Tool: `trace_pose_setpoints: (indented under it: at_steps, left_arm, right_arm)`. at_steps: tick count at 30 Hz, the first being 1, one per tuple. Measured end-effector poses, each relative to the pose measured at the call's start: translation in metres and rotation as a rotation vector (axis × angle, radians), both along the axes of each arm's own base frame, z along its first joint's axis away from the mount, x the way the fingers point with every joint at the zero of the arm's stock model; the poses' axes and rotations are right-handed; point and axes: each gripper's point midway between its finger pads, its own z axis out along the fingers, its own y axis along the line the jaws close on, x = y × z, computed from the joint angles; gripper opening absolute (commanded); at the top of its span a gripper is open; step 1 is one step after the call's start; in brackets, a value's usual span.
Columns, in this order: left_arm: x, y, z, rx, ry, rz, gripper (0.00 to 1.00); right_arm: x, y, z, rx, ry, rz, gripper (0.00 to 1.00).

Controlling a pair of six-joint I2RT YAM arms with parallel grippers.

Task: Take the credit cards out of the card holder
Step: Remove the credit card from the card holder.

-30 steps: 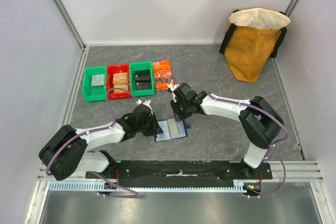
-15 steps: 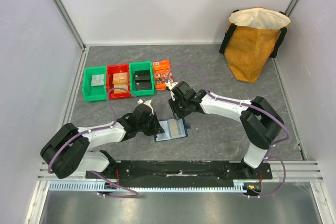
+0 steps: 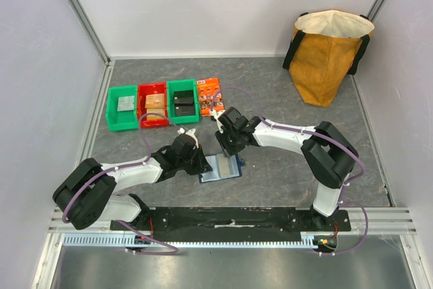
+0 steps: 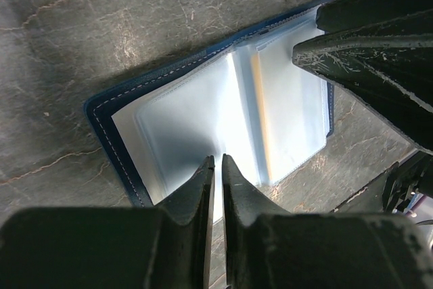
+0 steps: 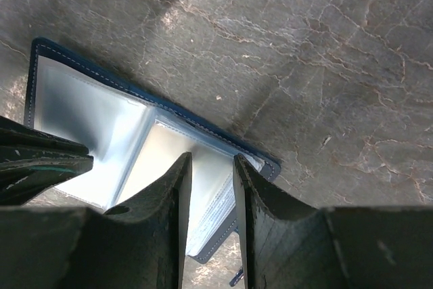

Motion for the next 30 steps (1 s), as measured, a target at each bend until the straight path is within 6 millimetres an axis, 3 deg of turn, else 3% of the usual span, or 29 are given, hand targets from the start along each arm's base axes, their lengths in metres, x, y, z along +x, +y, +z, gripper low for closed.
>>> trace_pose_setpoints:
  at_steps: [12, 18, 26, 30]
  left_arm:
    - [0.0, -0.001, 0.0, -0.004, 0.0, -0.003, 0.15]
    - [0.001, -0.002, 0.0, -0.008, -0.001, -0.005, 0.15]
    - [-0.001, -0.002, 0.0, -0.016, -0.002, -0.003, 0.15]
    - [-0.005, 0.007, 0.003, -0.007, -0.014, 0.017, 0.18]
  right_arm:
    - [-0.002, 0.005, 0.001, 0.016, 0.015, 0.02, 0.25]
    - [-0.017, 0.016, 0.002, 0.062, 0.072, 0.055, 0.21]
    - [-0.034, 0.028, 0.008, 0.136, 0.159, 0.078, 0.2]
    - [-0.035, 0.03, 0.009, 0.147, 0.171, 0.075, 0.28]
